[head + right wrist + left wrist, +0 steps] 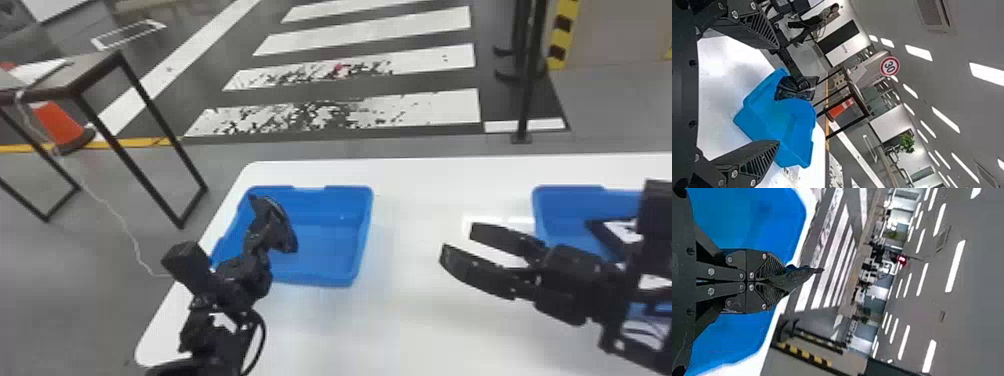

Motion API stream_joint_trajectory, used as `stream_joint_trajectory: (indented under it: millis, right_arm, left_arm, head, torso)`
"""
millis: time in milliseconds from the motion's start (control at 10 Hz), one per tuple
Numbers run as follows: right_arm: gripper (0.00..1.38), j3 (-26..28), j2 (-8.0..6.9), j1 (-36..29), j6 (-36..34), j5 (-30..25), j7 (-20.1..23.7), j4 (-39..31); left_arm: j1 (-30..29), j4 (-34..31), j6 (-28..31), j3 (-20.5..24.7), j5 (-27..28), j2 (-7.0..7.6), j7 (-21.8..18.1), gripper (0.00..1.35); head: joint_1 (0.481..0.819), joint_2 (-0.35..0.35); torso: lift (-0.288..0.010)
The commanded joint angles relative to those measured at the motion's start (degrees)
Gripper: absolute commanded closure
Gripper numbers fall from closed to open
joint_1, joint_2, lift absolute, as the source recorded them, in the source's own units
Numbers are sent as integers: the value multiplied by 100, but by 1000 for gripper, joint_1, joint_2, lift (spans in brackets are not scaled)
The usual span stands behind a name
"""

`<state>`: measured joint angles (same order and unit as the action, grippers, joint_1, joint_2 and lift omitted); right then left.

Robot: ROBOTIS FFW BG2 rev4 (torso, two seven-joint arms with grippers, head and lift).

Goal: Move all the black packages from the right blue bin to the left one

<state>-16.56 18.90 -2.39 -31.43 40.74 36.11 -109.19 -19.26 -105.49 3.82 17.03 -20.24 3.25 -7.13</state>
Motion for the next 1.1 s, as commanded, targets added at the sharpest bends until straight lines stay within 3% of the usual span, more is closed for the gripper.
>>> stream_joint_trajectory:
  millis: [0,200,300,400,600,800,1000]
  right_arm:
    - [182,45,0,-28,22,5,1,-14]
    - [180,342,-17,-98,-189,-258,-96,-155]
    - [182,640,-53,-239,-259,-521,-324,-408]
    - [179,1051,-114,-379,-667,-761,-729,-774]
    - [179,1873,-255,-351,-1595,-1778,-1282,-1069]
    - [177,2490,-334,-337,-2538,-2532,-1766,-1266]
    - [177,2639,-351,-225,-3002,-2932,-2108,-1154]
  left_arm:
    - [70,80,-73,262,459,-8,45,1121]
    - [-127,108,-678,45,13,-17,36,67]
    - [-197,94,-1001,-149,-193,-8,-60,67]
    - [-253,52,-1184,-309,-330,-8,-210,179]
    - [-591,-427,-1367,-675,-250,9,-280,231]
    - [-886,-764,-1437,-892,-124,18,-280,231]
    - [-1069,-891,-1451,-1041,-147,1,-280,229]
  head:
    - [695,350]
    - [695,350]
    - [695,350]
    - [695,350]
    - [695,323]
    - [695,156]
    - [695,42]
  torso:
    - [-140]
    - [-140]
    - [-140]
    - [-140]
    - [-140]
    - [-140]
    - [-140]
